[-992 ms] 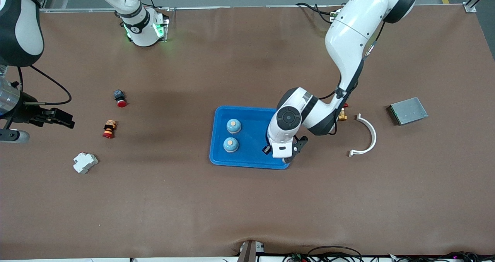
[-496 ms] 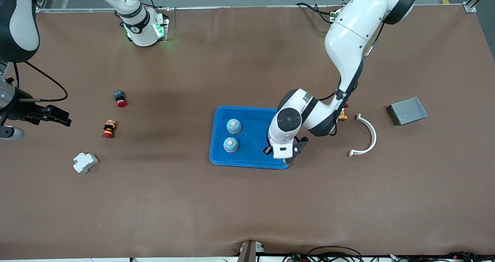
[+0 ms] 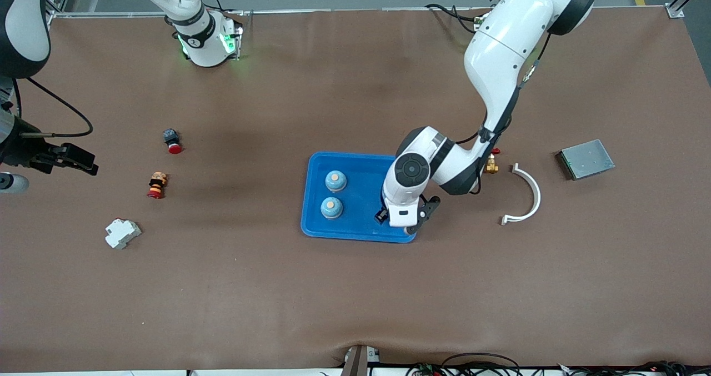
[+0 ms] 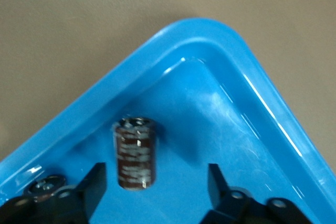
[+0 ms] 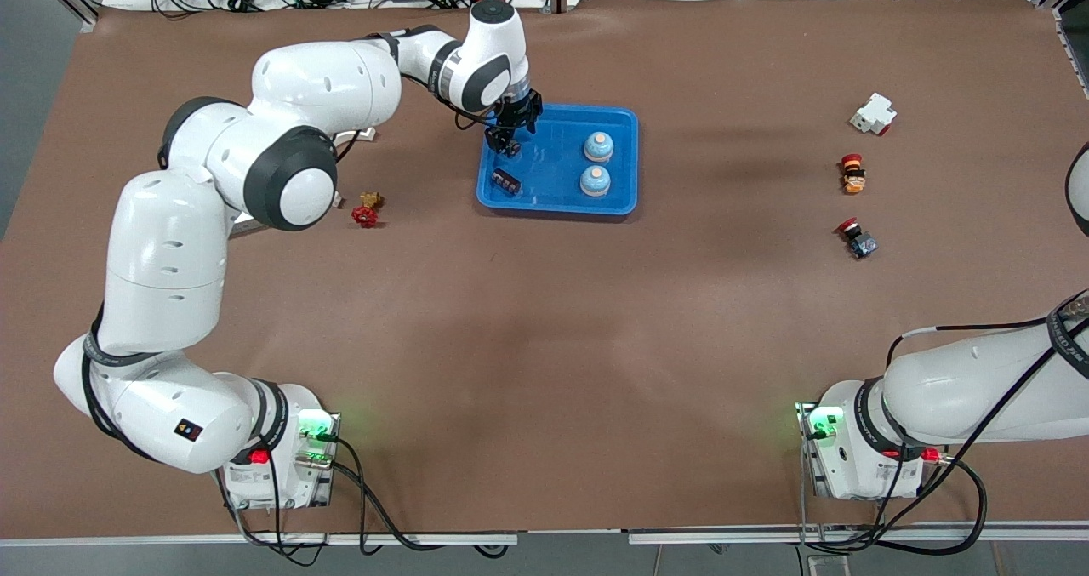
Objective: Place electrolytic capacitor and blue bell in tray
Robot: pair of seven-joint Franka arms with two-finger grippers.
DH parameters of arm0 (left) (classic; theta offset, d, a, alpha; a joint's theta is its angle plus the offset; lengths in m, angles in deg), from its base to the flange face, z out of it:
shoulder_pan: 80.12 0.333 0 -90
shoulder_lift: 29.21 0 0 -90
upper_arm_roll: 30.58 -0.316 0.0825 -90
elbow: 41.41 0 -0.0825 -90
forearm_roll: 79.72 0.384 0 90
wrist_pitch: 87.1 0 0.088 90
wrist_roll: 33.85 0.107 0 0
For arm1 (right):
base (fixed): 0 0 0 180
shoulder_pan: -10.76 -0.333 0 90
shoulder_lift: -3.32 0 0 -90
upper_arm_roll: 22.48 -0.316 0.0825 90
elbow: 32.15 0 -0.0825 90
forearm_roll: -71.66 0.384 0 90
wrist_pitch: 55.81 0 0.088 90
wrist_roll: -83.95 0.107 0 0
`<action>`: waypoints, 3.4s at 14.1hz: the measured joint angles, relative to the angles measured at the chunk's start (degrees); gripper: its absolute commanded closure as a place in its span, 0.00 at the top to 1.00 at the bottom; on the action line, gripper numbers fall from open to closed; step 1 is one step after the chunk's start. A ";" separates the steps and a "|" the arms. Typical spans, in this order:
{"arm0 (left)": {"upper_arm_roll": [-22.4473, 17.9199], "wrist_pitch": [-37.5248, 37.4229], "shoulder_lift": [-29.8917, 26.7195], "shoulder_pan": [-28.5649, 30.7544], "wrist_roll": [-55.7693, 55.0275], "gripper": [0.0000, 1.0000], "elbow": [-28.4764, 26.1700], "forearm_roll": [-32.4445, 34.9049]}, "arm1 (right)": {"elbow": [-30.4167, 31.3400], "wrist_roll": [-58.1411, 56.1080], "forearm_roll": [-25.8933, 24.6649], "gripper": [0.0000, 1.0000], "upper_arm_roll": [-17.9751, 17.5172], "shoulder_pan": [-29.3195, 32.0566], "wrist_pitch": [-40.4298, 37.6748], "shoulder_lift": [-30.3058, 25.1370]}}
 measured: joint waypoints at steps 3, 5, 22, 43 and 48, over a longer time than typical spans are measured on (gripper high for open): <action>-0.15 -1.69 -0.65 -0.06 0.00 1.00 0.98 0.14 | 0.00 -0.01 0.00 1.00 -0.09 0.00 -0.71 -1.05; -0.33 -4.00 -2.01 0.25 0.04 1.00 1.29 0.20 | 0.00 -0.01 0.01 1.00 -0.28 0.00 -1.18 -1.66; -0.40 -34.34 -18.80 11.83 30.74 1.00 1.12 -1.74 | -0.09 0.00 0.06 1.00 -0.86 -0.01 -2.23 -2.10; -0.40 -37.87 -51.44 36.60 78.49 1.00 -26.03 -4.80 | -0.19 1.16 1.28 1.00 -0.71 0.00 -3.06 -2.85; -0.34 -35.30 -55.05 37.26 78.63 1.00 -28.53 -4.84 | -0.19 1.66 1.28 1.00 -0.55 0.01 -3.27 -3.11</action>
